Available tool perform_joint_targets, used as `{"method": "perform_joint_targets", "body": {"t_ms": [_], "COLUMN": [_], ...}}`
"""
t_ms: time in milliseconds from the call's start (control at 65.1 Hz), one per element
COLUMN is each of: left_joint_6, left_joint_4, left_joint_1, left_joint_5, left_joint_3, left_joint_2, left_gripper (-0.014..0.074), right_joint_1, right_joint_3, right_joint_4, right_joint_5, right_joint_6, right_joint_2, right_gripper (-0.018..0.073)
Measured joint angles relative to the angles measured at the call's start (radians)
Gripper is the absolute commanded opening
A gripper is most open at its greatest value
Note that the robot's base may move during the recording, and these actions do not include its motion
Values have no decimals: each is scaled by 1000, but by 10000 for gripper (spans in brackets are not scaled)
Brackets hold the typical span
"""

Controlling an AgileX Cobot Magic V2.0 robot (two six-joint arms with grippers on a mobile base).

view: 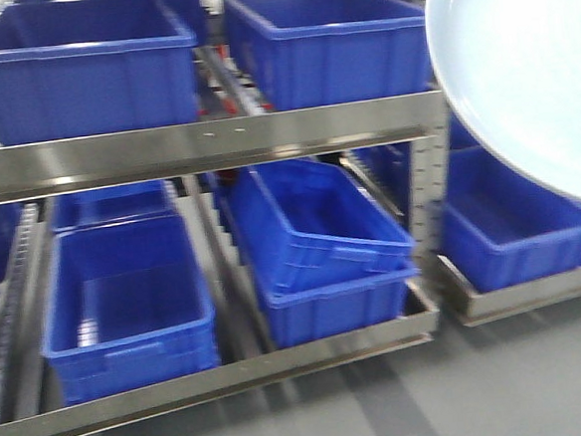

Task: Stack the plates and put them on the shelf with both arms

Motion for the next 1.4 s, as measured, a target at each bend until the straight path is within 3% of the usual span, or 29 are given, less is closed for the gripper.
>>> {"method": "perform_joint_targets", "body": {"t_ms": [1398], "left_joint_6": [0], "left_joint_4": [0], "left_joint_1": [0], "left_joint_5": [0], "left_joint_3": [0], "left_joint_2": [0], "left_gripper": [82], "right_joint_1": [0], "right_joint_3": [0], "right_joint_4": [0], "right_joint_5": [0], "right_joint_6": [0], "right_joint_2": [0], "right_gripper": [56]}}
